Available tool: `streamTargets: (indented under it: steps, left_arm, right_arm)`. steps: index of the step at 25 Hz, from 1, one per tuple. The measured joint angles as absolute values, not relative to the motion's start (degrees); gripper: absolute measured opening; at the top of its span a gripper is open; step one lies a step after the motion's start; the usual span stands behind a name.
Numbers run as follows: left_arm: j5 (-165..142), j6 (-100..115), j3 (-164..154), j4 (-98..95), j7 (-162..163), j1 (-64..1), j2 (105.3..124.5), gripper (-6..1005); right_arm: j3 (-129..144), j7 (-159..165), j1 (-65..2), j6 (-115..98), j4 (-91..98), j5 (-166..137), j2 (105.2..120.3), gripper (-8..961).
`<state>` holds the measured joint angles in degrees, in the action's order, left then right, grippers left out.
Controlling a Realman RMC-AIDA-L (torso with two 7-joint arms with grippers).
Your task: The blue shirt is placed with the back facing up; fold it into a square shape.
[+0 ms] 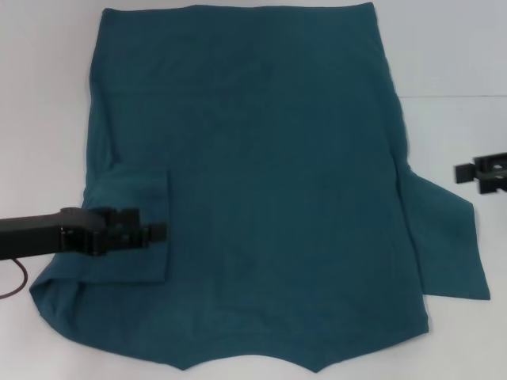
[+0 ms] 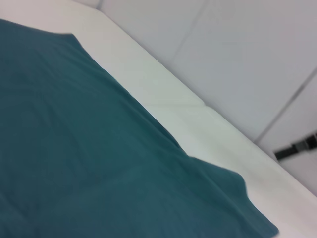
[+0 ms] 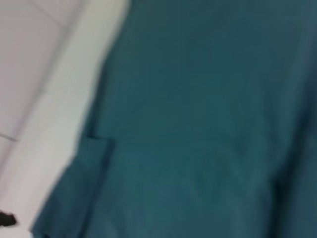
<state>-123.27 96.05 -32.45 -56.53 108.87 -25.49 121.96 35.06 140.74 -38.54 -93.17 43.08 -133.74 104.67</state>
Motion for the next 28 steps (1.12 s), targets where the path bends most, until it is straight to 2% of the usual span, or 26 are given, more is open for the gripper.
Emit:
streamTargets:
  steps: [5, 10, 28]
  left_arm:
    - [-122.68, 93.46, -31.66, -56.31, 108.98, -25.49, 122.95, 846]
    - [-122.65, 92.79, -31.64, -56.26, 108.98, -25.5, 123.41, 846]
    - [-122.51, 90.93, -31.6, -55.42, 109.02, -25.51, 123.84, 847]
  right_arm:
    - [32.16, 144.91, -36.24, -93.2, 43.95, -135.96, 103.9, 774]
    - [31.88, 145.59, -34.45, -91.28, 43.68, -136.02, 103.86, 774]
    - [33.63, 140.67, -35.26, -76.81, 34.74, -136.14, 105.84, 774]
